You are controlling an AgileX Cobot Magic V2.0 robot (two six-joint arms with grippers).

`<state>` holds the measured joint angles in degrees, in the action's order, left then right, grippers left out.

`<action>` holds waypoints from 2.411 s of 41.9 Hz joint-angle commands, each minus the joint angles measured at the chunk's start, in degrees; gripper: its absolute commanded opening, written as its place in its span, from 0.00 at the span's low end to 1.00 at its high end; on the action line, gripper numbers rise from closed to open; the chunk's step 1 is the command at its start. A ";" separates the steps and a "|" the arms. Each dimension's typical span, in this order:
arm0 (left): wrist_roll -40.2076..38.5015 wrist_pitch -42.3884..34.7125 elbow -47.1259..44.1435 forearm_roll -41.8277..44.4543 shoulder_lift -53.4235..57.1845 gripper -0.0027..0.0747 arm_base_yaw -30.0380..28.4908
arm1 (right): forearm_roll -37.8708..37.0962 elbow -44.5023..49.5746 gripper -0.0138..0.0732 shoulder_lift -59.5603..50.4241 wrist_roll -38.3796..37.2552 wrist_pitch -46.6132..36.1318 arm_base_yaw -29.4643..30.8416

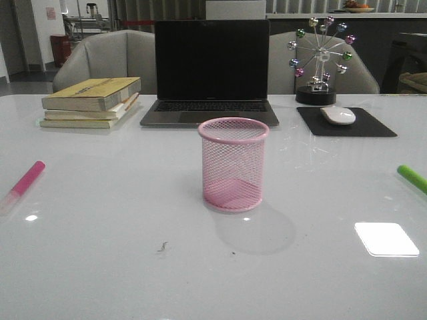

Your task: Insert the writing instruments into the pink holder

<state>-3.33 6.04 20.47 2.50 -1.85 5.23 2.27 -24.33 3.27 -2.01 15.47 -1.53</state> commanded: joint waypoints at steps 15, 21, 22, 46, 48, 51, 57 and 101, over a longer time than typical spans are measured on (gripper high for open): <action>-0.36 21.96 24.38 -0.45 -21.94 0.16 0.46 | -0.29 -20.57 0.22 21.44 0.01 14.12 0.27; -0.36 27.04 23.63 -0.34 -27.99 0.16 0.46 | -0.29 -20.45 0.22 27.68 0.01 22.46 0.27; -0.36 27.68 23.32 -0.34 -28.77 0.16 0.46 | -0.29 -20.45 0.22 28.92 0.01 23.75 0.27; -0.26 27.22 21.17 0.63 -46.77 0.25 0.74 | -0.41 -20.45 0.37 52.75 0.01 30.15 0.27; -0.26 26.01 21.17 0.39 -47.52 0.37 1.47 | -0.93 -20.45 0.50 54.85 0.01 28.94 0.32; -0.12 24.38 21.28 0.17 -48.13 0.57 3.71 | -1.29 -20.68 0.68 57.82 0.01 26.88 0.65; 0.26 23.48 21.28 0.33 -48.13 0.80 12.72 | -0.90 -23.91 0.80 65.53 0.01 25.56 3.56; 0.26 20.89 21.28 1.59 -48.26 0.59 30.23 | -0.43 -61.41 0.69 111.00 0.08 28.65 5.08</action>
<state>-3.03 30.73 40.01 3.95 -50.33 34.90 1.92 -82.53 116.21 -2.01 44.06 3.23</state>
